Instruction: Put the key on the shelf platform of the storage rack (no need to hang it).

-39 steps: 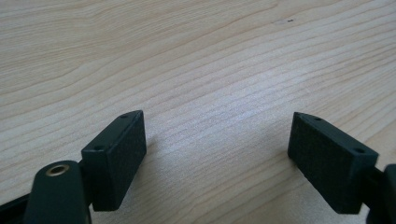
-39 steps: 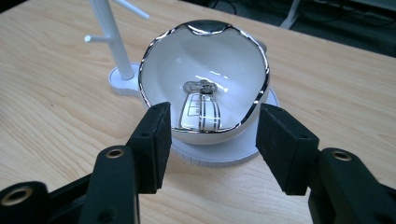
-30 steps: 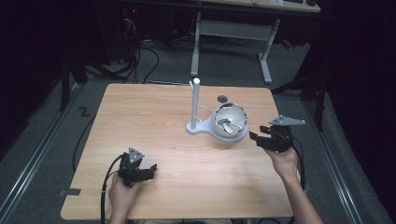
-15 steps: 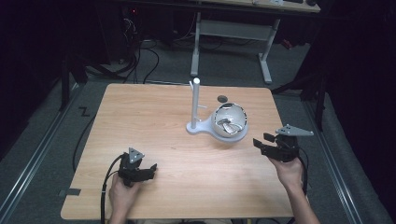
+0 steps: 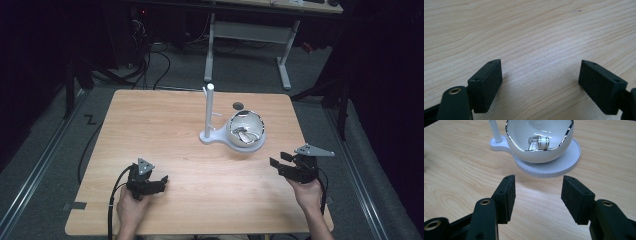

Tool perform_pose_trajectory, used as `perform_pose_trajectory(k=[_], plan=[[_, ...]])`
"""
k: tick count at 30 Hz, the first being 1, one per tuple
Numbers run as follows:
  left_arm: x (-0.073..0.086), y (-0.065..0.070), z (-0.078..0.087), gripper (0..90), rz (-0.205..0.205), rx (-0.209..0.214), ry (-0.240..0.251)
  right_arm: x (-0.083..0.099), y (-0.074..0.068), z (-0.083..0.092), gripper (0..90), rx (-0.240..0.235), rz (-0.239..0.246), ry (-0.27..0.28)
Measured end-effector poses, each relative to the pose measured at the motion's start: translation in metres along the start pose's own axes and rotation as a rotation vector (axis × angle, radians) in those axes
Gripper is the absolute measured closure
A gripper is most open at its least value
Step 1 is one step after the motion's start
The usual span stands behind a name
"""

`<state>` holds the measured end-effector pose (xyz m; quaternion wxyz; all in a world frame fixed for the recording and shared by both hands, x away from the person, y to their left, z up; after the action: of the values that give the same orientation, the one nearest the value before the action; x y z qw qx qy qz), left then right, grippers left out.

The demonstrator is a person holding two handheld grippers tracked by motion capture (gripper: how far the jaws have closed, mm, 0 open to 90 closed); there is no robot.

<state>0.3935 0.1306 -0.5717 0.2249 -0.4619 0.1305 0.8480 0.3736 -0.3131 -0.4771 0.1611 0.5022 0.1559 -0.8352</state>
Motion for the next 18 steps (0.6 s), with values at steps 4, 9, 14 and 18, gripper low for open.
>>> perform_pose_trajectory(k=[4,9,14,18], plan=[[0.0,0.0,0.0,19.4,0.001,0.0,0.0,0.003,-0.001,-0.001,45.7,-0.005,-0.011,0.009],[0.0,0.0,0.0,19.4,0.0,0.0,0.0,0.01,-0.006,-0.007,45.7,-0.01,-0.014,0.001],[0.0,0.0,0.0,19.4,0.001,-0.001,0.0,0.014,-0.009,-0.009,45.8,-0.013,-0.013,0.002],[0.0,0.0,0.0,19.5,0.001,-0.001,0.0,0.019,-0.012,-0.013,45.9,-0.019,-0.013,0.001]])
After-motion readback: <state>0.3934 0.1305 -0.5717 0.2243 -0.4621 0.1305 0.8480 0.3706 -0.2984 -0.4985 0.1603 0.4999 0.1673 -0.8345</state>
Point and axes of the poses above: each handheld gripper's, and its own axes: z roughly backward along the jaws, x roughly out of its underside, y roughly to its right, the point moved 5 cm from there along -z, roughly forward along the jaws, and after that the axes turned 10 degrees about y, right-handed, at the moved point
